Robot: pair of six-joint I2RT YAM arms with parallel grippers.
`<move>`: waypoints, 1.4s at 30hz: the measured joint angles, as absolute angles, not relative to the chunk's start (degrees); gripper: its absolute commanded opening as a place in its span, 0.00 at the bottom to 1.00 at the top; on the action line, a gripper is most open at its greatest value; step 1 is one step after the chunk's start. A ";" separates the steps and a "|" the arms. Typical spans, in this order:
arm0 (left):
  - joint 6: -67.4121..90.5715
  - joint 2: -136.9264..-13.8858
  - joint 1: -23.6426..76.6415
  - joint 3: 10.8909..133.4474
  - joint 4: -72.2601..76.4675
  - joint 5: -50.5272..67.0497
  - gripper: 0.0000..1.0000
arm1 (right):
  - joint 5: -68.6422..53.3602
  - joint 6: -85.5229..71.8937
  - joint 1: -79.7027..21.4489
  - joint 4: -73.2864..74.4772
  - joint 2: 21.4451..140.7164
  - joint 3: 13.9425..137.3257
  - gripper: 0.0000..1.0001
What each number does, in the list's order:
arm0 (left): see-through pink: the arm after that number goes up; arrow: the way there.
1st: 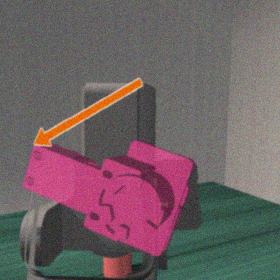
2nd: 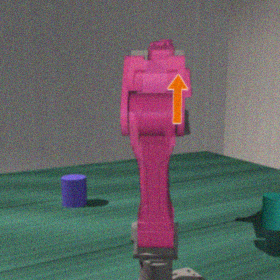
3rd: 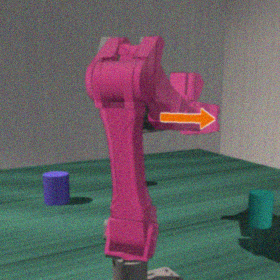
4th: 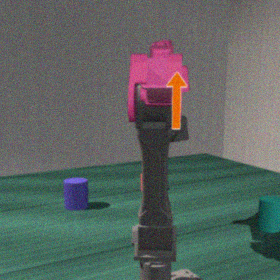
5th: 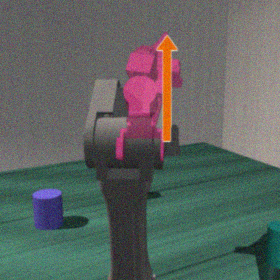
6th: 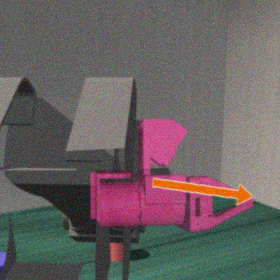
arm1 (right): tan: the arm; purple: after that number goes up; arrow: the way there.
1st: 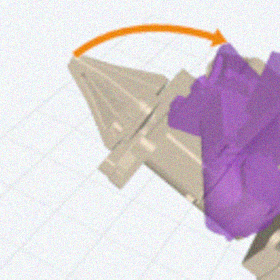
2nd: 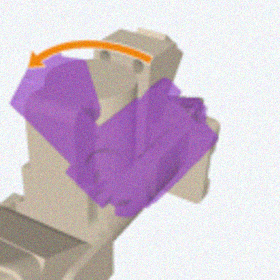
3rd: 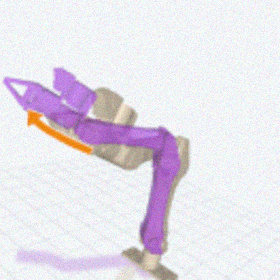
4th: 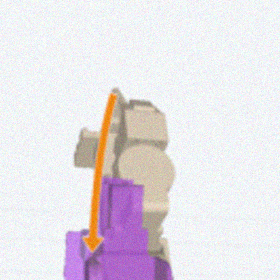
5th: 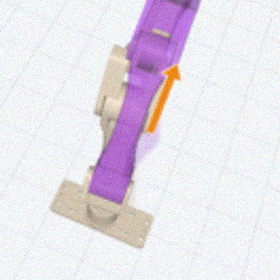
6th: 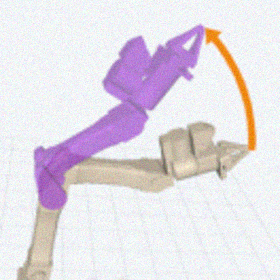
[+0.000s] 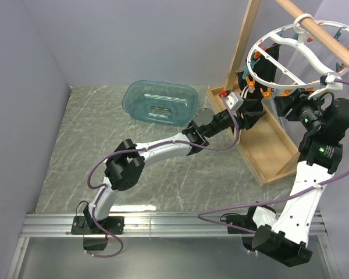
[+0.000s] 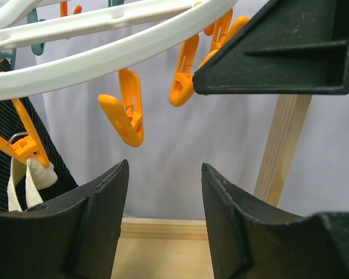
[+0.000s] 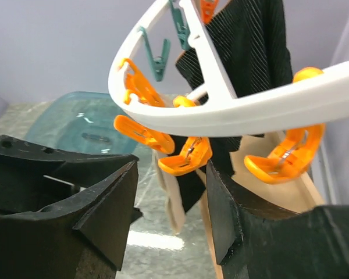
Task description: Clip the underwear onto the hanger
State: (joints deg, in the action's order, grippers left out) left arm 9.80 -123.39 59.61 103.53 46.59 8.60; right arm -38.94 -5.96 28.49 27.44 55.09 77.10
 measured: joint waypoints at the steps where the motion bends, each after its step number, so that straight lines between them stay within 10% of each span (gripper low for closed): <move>1: 9.54 -123.42 59.61 103.57 46.59 8.75 0.58 | -39.35 -6.59 28.49 27.18 55.27 77.10 0.57; 42: -2.31 -143.70 61.60 135.26 49.47 4.71 0.51 | -46.72 -16.69 28.53 22.55 55.99 77.06 0.44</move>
